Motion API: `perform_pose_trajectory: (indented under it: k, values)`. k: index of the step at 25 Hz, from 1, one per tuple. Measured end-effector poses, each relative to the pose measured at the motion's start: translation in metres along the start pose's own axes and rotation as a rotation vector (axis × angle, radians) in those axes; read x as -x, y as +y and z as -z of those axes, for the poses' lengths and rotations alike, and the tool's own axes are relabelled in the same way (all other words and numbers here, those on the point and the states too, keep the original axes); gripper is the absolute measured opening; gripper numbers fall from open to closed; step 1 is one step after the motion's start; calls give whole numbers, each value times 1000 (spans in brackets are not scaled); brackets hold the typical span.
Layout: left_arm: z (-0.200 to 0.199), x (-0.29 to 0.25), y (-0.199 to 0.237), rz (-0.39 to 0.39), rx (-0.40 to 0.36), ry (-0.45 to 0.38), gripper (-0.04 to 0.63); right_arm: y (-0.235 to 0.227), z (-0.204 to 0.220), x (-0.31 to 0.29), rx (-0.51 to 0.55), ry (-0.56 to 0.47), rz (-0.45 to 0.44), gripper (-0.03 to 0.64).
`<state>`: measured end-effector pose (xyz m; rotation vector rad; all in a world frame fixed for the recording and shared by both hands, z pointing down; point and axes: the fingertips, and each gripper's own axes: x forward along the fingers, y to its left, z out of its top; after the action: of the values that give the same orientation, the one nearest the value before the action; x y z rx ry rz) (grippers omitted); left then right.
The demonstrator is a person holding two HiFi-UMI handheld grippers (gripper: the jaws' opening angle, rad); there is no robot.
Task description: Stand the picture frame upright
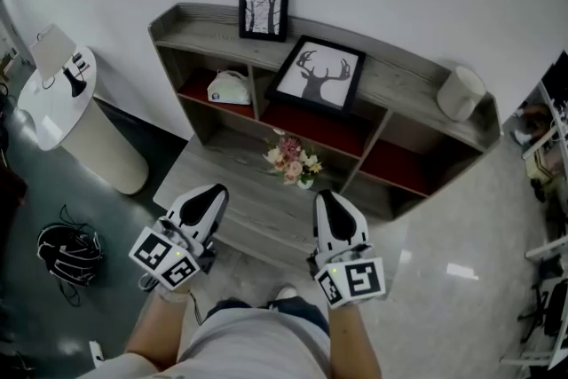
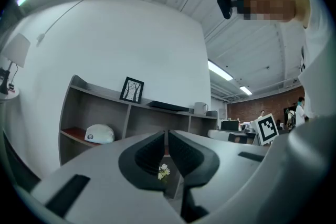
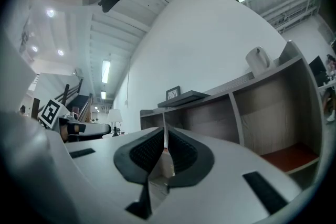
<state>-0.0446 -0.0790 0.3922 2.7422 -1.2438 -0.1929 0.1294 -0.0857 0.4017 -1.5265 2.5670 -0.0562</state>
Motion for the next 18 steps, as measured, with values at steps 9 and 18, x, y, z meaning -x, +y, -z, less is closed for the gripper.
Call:
perform_pose_trajectory:
  k: [9, 18]
  values:
    - [-23, -51, 9, 39, 261, -93, 27, -28, -14, 3, -22, -15, -5, 34]
    - [-35, -103, 31, 128, 608, -143, 161, -47, -21, -13, -25, -13, 22, 34]
